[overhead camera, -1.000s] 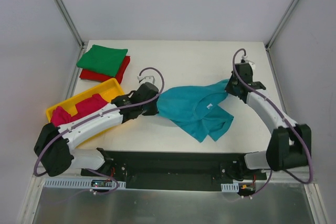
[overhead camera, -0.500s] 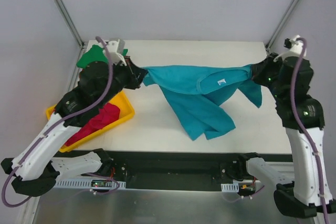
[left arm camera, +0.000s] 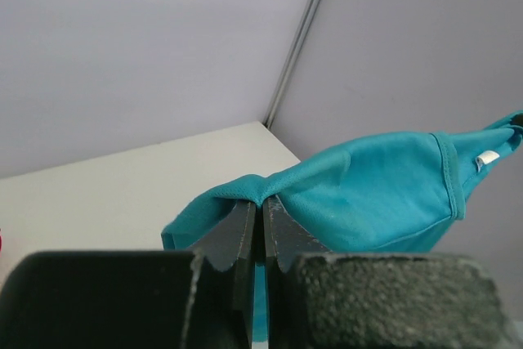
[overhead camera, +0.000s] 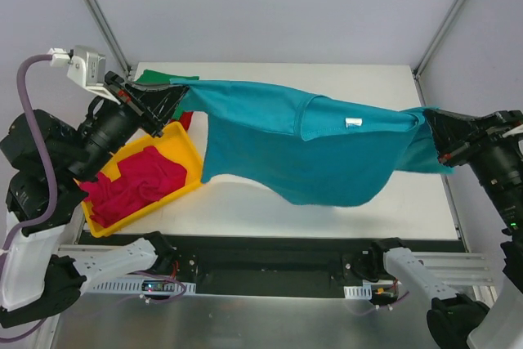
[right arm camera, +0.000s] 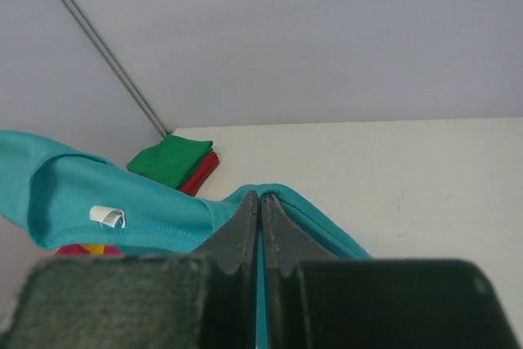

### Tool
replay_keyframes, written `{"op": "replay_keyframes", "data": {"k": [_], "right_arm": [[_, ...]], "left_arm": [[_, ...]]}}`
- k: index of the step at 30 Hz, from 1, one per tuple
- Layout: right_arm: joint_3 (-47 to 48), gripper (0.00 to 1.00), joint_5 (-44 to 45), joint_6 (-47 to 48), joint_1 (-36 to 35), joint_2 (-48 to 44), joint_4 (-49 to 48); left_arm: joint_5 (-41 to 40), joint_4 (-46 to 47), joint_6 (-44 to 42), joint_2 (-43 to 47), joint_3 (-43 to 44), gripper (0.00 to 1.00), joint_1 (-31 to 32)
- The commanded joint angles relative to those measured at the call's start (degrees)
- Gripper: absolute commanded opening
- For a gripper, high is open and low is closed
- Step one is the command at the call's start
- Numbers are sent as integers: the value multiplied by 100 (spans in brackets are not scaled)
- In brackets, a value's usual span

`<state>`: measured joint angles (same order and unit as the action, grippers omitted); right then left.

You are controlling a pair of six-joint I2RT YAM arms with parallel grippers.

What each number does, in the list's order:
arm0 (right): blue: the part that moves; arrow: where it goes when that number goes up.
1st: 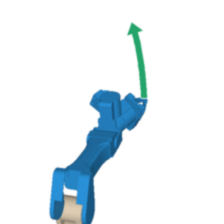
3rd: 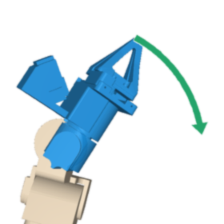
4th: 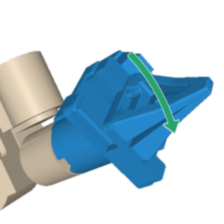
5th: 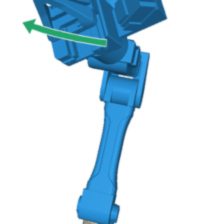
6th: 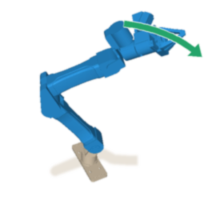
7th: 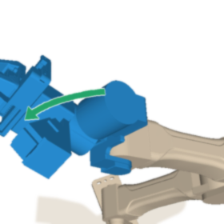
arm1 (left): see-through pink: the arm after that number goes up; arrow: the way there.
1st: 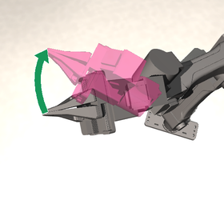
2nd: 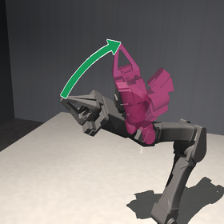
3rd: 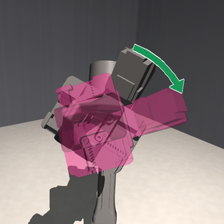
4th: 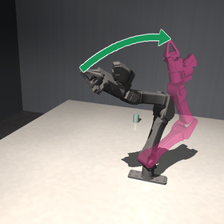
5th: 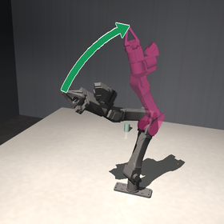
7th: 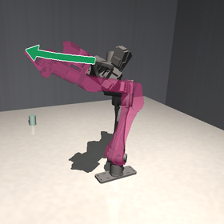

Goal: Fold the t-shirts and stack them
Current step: Flatten out the tshirt

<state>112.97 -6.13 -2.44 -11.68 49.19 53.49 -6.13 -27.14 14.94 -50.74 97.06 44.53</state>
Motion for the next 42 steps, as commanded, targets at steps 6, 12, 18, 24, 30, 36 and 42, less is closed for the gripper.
{"op": "replay_keyframes", "data": {"k": [6,12,18,24,30,36,42], "right_arm": [[497,1,891,437,-9,1355,-67],[1191,1,1623,665,-1,2734,-848],[2464,1,1720,771,-1,3895,-1588],[1742,1,1721,850,-9,3406,-1999],[-527,1,1949,973,61,2298,-2282],[-2996,1,2212,859,87,1524,-2422],[-4616,1,2573,411,526,1663,-2266]], "left_arm": [[-1268,15,-632,-1472,945,0,-207],[155,-231,-140,-3202,2516,0,-1868],[911,-292,-255,-4443,4574,0,-2414],[1246,-275,-175,-3971,4070,0,-2581],[1228,-231,-88,-2838,1295,0,-2581],[1492,391,895,-1730,-2308,0,-2258],[1228,1227,2072,-1508,-4631,0,-948]]}}
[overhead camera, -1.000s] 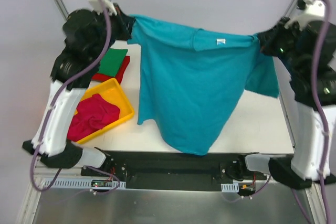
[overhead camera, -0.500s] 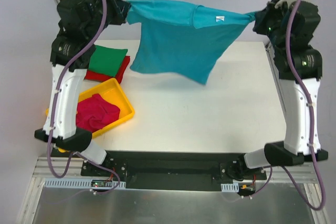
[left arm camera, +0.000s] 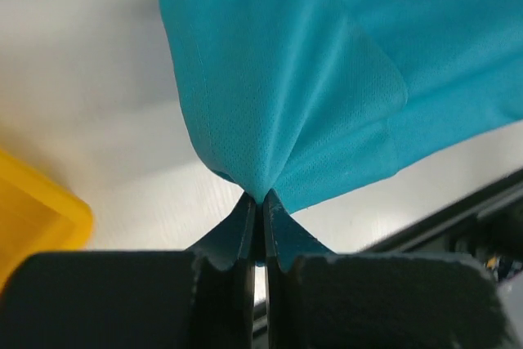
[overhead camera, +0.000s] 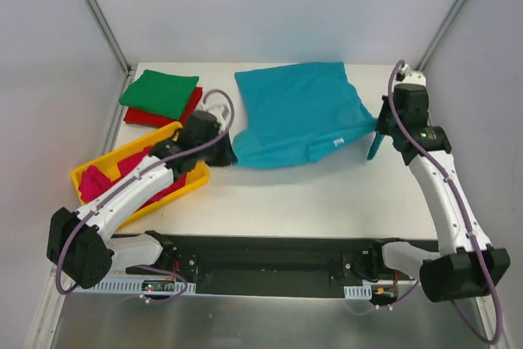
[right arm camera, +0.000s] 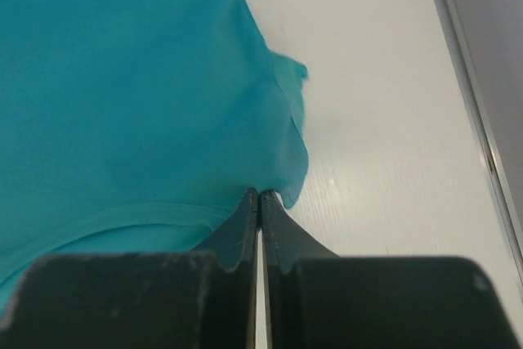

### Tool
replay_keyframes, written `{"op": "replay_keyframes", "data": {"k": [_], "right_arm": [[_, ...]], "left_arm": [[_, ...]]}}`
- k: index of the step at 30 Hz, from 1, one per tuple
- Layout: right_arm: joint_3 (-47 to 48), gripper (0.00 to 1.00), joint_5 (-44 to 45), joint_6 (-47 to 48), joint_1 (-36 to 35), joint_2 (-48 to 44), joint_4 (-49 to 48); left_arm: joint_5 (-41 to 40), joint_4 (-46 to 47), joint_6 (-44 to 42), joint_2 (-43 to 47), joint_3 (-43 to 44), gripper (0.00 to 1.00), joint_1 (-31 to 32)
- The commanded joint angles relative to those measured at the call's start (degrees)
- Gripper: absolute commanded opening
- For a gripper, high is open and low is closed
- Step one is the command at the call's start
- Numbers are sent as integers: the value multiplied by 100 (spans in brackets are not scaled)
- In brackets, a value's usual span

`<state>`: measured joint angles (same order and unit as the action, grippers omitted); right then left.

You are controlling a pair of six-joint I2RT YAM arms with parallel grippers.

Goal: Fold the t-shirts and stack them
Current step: Flatten out the tshirt

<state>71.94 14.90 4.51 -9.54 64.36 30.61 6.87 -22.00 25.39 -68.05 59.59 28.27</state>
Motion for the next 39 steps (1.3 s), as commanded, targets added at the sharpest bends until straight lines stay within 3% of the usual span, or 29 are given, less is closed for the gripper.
{"op": "replay_keyframes", "data": {"k": [1,6,9,11,12,13,15,18,23,27,29,34,39], "right_arm": [[-584,1,540,-363,373,269,172],[-620,6,1226,-899,497,823,1410],[-752,20,1270,-978,497,1025,1869],[-761,41,1497,-1083,497,1079,2088],[-735,51,1655,-1119,497,1079,2220],[-665,62,1779,-1189,497,1044,2326],[-507,81,1798,-1303,488,921,2475],[-426,98,1264,-1278,497,579,2354],[-900,96,-134,-1304,497,25,1782],[-1409,96,-1162,-1418,497,-20,1554],[-1770,96,-1226,-1497,488,24,1273],[-1851,96,-1129,-1532,558,892,921],[-1517,96,-1208,-1515,594,2070,745]], "left_arm": [[15,802,1325,153,-1175,0,828],[-37,873,2039,-50,-1907,0,1435],[-37,820,2076,151,-2065,4,1602],[85,767,1919,388,-2066,30,1620],[190,715,1822,485,-1996,59,1629],[252,636,1742,555,-1935,76,1638],[288,565,1637,784,-1829,99,1699],[446,556,1312,1039,-1610,99,1717],[-27,548,908,821,-1074,99,1717],[-501,495,766,-56,-363,99,1690],[-818,363,889,-540,-2,99,1647],[-872,354,626,-1919,982,99,1366],[-56,328,696,-3238,1660,99,725]]}}
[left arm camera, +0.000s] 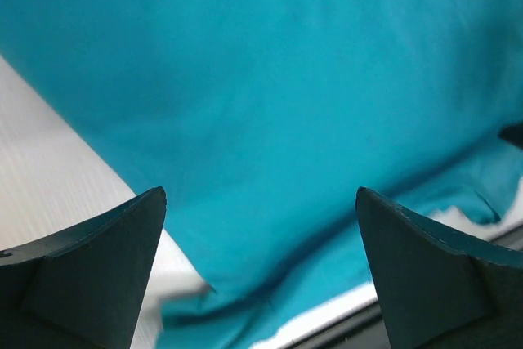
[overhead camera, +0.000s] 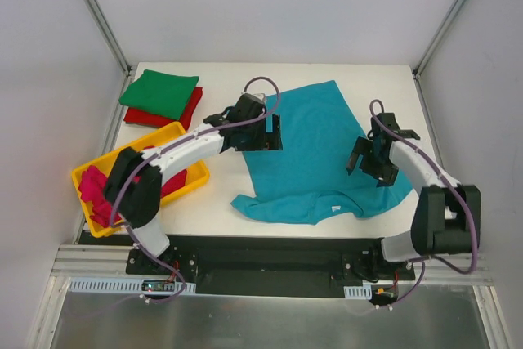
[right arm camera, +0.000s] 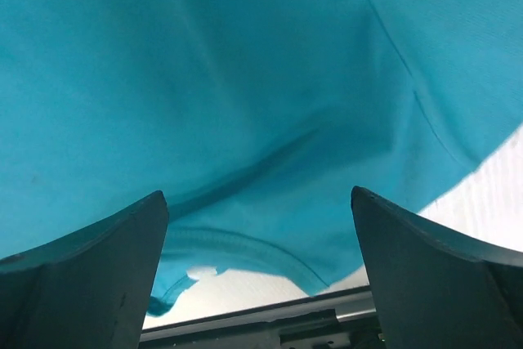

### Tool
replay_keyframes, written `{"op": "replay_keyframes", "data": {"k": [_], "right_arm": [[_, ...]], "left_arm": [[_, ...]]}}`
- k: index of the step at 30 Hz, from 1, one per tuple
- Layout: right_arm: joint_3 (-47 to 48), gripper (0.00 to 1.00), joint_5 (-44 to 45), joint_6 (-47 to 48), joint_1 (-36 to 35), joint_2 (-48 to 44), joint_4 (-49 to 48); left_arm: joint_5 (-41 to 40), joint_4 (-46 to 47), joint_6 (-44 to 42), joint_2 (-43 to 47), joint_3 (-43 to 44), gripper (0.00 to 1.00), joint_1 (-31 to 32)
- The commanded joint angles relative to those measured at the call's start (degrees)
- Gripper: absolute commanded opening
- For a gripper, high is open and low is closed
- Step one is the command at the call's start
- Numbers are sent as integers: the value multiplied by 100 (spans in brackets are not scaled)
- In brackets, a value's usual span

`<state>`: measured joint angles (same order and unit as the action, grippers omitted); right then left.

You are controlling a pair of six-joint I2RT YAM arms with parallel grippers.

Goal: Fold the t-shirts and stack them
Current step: Flatten out the tshirt

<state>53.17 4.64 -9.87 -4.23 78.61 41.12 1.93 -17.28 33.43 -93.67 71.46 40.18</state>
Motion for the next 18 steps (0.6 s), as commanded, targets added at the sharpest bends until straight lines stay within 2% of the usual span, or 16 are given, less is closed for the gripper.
{"op": "replay_keyframes", "data": {"k": [1,6,11,15,18], "right_arm": [[439,96,-183,-59,80,856,-342],[966,96,-594,134,273,1849,-456],[2029,96,-798,327,353,2895,-290],[3310,96,-1097,520,353,3747,52],[4365,97,-1473,748,326,4424,194]], "left_arm": [[613,-153,-65,-879,544,99,-537],[843,-127,-21,-1469,527,99,-591],[897,57,286,-1471,-26,99,-495],[861,75,576,-1111,-562,99,-12],[1010,128,1119,-821,-958,99,480]]}}
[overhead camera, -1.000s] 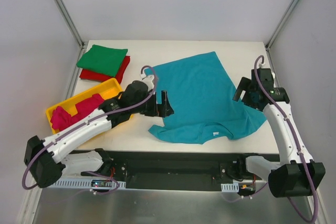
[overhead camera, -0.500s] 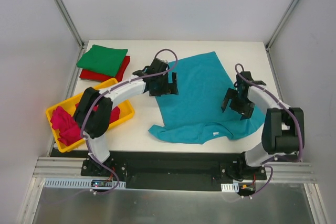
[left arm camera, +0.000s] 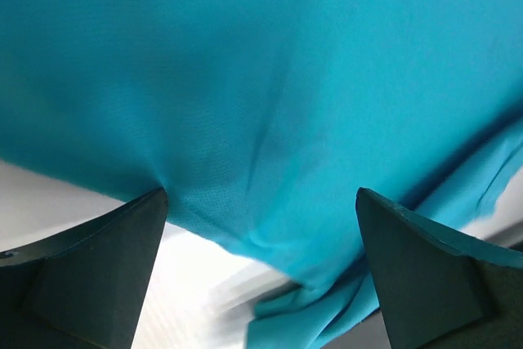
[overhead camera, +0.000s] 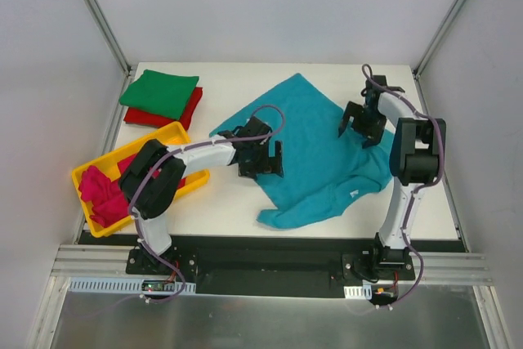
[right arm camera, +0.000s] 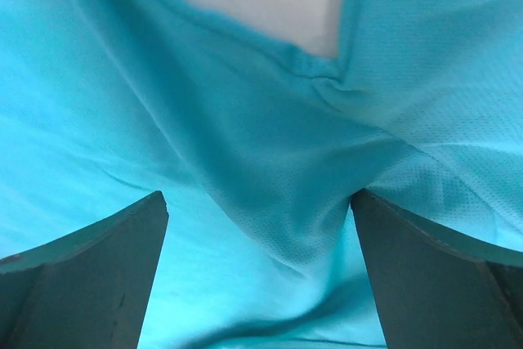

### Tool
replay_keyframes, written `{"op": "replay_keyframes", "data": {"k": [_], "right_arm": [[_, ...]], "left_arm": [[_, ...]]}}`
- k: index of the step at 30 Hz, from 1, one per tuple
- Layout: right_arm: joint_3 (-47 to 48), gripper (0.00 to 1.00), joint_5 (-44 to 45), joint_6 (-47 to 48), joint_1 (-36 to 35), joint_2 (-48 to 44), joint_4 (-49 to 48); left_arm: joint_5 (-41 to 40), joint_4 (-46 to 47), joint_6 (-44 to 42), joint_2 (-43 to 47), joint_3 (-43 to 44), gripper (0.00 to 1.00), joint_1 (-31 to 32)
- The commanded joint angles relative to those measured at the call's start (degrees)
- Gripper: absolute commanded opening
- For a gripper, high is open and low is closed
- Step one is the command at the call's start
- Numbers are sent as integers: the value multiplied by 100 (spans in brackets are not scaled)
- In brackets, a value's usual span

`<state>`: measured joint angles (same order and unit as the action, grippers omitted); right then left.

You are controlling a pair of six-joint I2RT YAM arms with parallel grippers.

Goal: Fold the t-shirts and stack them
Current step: Flatten out the tshirt

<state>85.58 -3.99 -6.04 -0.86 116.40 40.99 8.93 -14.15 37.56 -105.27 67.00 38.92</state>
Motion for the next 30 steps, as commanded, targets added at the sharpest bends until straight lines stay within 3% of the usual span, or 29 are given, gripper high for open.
{"op": "replay_keyframes", "data": {"k": [1,5,8,11,14,17,20,23,25,28,30], "right_arm": [[1415,97,-821,419,-45,830,199],[3117,97,-1341,560,-326,1612,381],[4428,96,-868,920,-511,1912,935],[4714,96,-332,973,-511,1485,1192],[3804,96,362,1026,-511,388,1218],[2092,96,891,623,-520,-939,1236],[-183,96,708,-114,-564,-2416,886],[-2557,96,-231,-440,-555,-3884,-280],[-3447,96,-497,-660,-555,-4536,-609],[-4022,99,89,-994,-555,-5126,-304],[-4215,93,363,-1013,-547,-5328,-101]], "left_arm": [[390,-141,883,402,-591,99,774],[259,-70,1262,341,-312,99,1398],[285,-96,1105,218,268,99,1452],[-4,-254,877,629,375,99,1443],[-224,-290,517,1227,103,99,1435],[-742,-421,296,1623,-248,99,1347],[-410,-439,234,1686,-433,99,786],[-567,-422,15,1511,-381,99,337],[-376,-422,-82,1282,-215,99,73],[-278,-413,-143,1045,-108,99,-112],[-470,-422,-153,1009,-205,99,-147]]}}
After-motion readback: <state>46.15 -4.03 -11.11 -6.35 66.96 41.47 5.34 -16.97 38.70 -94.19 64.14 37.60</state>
